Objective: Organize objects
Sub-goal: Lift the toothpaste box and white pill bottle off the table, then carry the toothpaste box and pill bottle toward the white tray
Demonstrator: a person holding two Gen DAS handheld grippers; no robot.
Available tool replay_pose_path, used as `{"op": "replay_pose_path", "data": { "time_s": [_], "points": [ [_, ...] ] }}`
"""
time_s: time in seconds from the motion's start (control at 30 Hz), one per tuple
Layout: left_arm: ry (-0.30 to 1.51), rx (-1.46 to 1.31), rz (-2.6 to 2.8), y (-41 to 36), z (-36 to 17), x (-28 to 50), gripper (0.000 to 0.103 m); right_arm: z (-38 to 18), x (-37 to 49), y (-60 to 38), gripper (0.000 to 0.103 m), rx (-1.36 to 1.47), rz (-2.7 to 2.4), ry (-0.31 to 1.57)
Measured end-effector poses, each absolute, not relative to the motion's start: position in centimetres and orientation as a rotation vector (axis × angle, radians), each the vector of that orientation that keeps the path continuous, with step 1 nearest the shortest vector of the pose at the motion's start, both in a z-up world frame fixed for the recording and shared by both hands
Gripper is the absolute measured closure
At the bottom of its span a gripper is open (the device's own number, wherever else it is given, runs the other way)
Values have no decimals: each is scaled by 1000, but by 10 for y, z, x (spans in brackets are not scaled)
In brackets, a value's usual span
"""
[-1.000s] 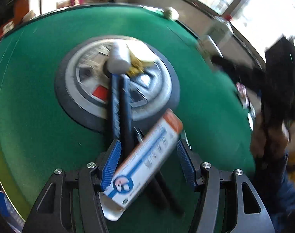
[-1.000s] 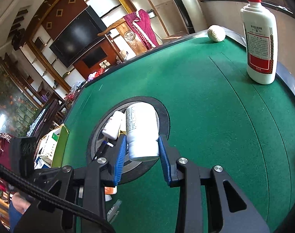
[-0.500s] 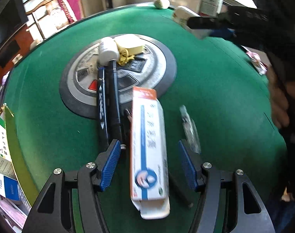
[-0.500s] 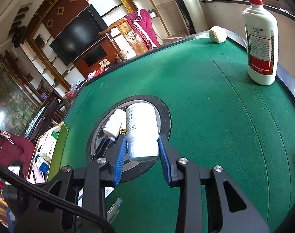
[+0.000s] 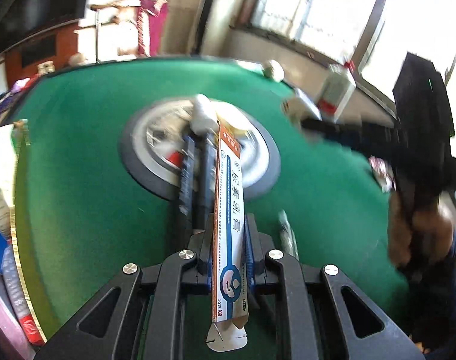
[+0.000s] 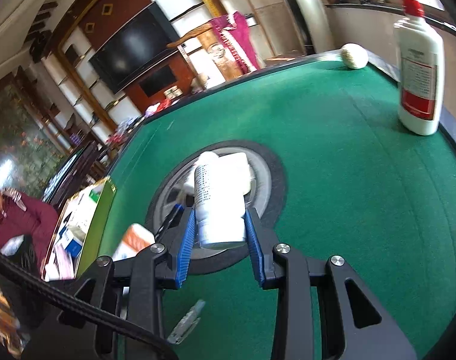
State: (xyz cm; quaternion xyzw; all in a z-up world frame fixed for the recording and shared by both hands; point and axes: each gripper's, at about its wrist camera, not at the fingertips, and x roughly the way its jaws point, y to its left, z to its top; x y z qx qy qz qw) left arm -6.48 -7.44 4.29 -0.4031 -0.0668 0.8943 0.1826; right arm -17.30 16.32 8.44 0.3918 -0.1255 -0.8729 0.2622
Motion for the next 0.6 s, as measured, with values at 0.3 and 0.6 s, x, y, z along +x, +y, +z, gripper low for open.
{"op": "replay_pose_path", "data": {
  "time_s": [0.3,0.6],
  "points": [
    [-156,-1026,2718,-91,56,-61,90,74,-150,120,72,1006,-2291,-172],
    [-110,-869,2898,-97,77,-42,90,78,-118,87,72,901,-2261,-33]
  ]
}}
